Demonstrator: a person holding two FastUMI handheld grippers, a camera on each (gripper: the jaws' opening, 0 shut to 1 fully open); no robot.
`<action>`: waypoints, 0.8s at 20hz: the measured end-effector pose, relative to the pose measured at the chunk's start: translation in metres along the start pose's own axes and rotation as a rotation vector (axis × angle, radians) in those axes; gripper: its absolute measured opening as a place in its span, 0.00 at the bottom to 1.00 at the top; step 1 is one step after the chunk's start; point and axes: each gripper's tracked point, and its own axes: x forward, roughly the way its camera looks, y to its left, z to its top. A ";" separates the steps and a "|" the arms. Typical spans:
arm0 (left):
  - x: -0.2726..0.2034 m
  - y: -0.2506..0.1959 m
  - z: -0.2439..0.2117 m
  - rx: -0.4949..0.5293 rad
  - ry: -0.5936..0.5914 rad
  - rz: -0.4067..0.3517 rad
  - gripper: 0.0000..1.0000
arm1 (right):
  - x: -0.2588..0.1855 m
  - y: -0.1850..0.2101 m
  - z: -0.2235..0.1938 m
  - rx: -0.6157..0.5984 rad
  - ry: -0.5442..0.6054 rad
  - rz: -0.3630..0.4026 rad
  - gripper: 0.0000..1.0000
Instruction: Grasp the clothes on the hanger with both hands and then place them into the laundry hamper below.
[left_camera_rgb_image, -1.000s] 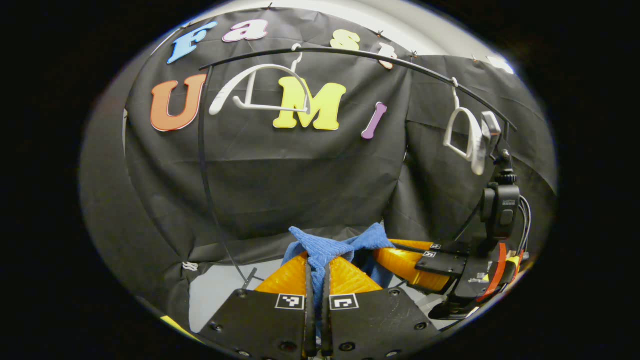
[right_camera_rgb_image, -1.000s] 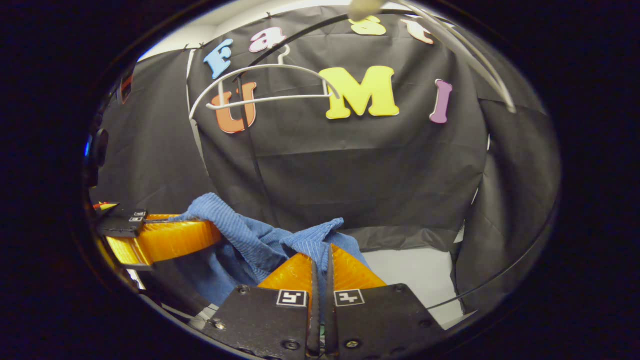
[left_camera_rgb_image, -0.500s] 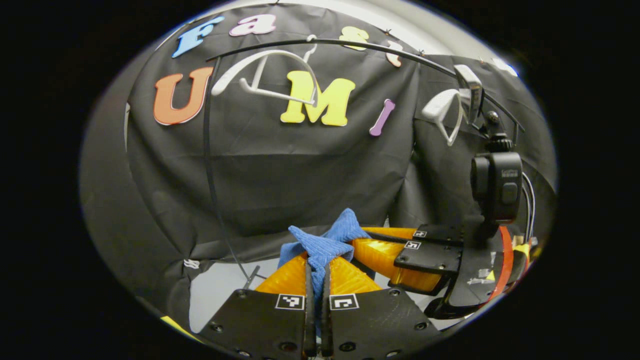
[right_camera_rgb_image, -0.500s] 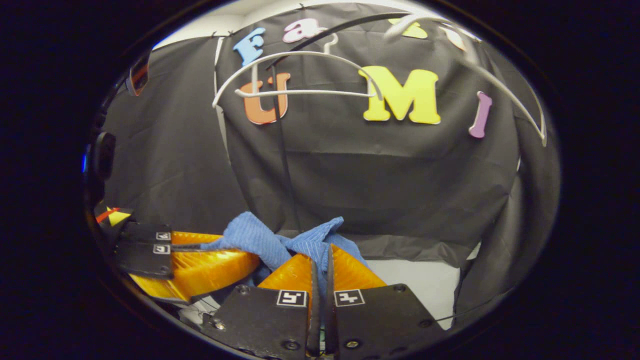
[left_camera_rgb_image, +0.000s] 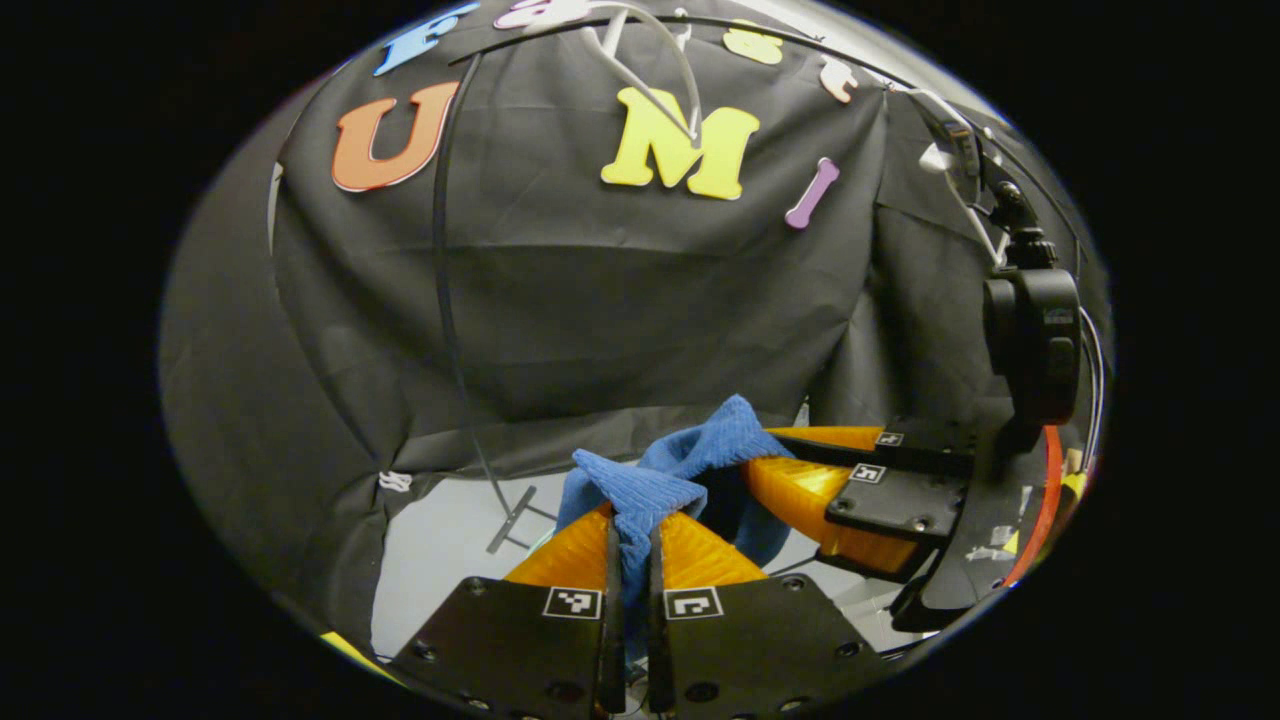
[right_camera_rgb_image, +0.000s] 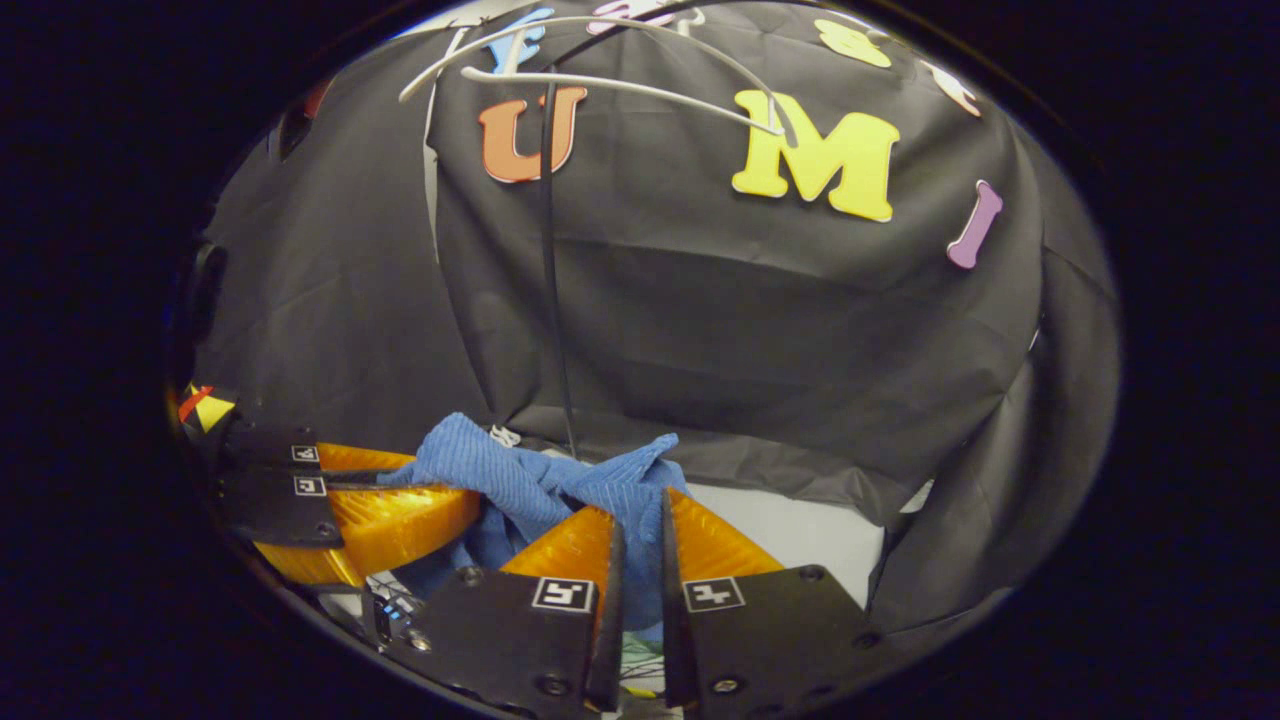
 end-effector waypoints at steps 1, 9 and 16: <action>0.002 0.000 -0.006 -0.005 0.027 0.007 0.14 | 0.001 -0.002 -0.003 -0.010 0.012 -0.005 0.24; 0.011 0.008 -0.015 -0.054 0.086 0.076 0.45 | -0.006 -0.022 -0.006 -0.080 -0.006 -0.008 0.56; 0.005 -0.006 -0.026 -0.118 0.111 0.096 0.95 | -0.029 -0.039 -0.013 -0.065 -0.029 0.015 0.52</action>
